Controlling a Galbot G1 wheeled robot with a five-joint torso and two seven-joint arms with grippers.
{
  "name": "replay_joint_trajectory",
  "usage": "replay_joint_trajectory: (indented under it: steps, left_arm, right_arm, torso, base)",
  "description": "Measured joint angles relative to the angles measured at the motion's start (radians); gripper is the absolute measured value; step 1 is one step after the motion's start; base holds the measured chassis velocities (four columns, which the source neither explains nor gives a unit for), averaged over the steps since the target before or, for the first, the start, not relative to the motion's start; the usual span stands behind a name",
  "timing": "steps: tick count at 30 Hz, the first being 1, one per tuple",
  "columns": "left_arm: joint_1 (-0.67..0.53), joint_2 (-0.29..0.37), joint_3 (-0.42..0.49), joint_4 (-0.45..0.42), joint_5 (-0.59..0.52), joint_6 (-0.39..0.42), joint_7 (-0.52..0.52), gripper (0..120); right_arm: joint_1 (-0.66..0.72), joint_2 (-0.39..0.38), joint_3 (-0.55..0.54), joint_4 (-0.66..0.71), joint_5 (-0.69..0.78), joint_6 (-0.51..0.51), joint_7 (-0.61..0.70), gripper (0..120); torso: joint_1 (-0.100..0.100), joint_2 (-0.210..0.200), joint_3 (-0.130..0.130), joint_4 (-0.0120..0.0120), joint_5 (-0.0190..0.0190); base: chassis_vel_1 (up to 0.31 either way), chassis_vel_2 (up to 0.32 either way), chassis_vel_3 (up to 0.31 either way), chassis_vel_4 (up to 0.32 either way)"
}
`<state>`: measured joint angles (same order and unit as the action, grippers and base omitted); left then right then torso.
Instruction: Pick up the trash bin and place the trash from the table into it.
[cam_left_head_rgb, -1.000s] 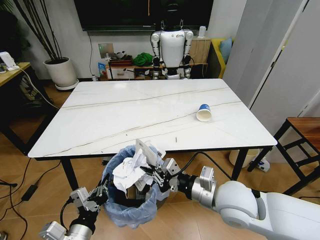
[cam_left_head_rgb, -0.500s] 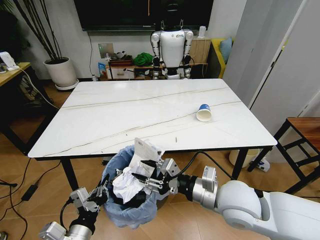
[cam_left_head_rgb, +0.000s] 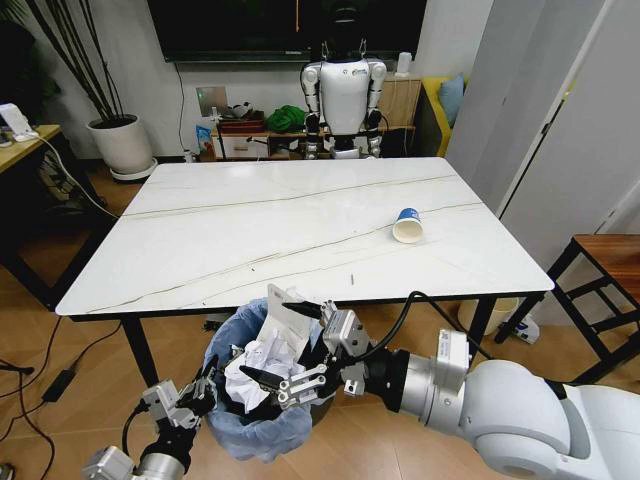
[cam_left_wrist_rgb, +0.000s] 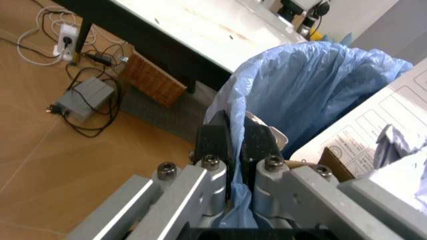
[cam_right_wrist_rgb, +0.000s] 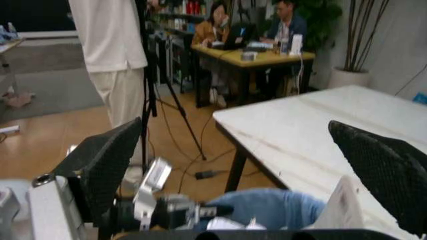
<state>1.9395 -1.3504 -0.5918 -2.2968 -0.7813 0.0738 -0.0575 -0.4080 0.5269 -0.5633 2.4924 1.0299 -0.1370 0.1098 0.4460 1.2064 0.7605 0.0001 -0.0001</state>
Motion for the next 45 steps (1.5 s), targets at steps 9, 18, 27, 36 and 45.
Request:
replay_joint_trajectory:
  steps: [9, 18, 27, 36, 45]
  left_arm:
    - [0.022, 0.0, -0.004, 0.004, 0.007, -0.004, 0.003, 0]
    - [0.038, -0.003, -0.009, -0.008, 0.012, -0.009, 0.004, 0]
    - [0.053, 0.016, -0.021, -0.042, 0.005, -0.007, 0.001, 0]
    - [0.056, 0.024, -0.028, -0.048, -0.003, -0.006, -0.001, 0]
    - [0.049, 0.029, -0.026, -0.041, -0.008, -0.003, -0.003, 0]
  right_arm:
    - [0.017, 0.057, 0.155, -0.139, 0.085, 0.023, 0.079, 100]
    - [-0.043, 0.175, 0.254, -0.424, 0.046, -0.009, 0.159, 100]
    - [-0.022, 0.272, 0.268, -0.89, 0.013, -0.021, 0.074, 100]
    - [-0.017, 0.305, 0.269, -1.109, -0.016, 0.009, 0.005, 100]
    - [0.005, 0.316, 0.278, -1.23, -0.026, 0.029, -0.028, 100]
  torso:
    - [0.0, 0.0, 0.0, 0.0, 0.0]
    - [0.0, 0.0, 0.0, 0.0002, 0.0003]
    - [0.0, 0.0, 0.0, 0.0001, 0.0003]
    - [0.0, 0.0, 0.0, 0.0002, 0.0001]
    - [0.0, 0.0, 0.0, 0.0001, 0.0]
  base:
    - [0.0, 0.0, 0.0, 0.0]
    - [0.0, 0.0, 0.0, 0.0]
    - [0.0, 0.0, 0.0, 0.0]
    - [0.0, 0.0, 0.0, 0.0]
    - [0.0, 0.0, 0.0, 0.0]
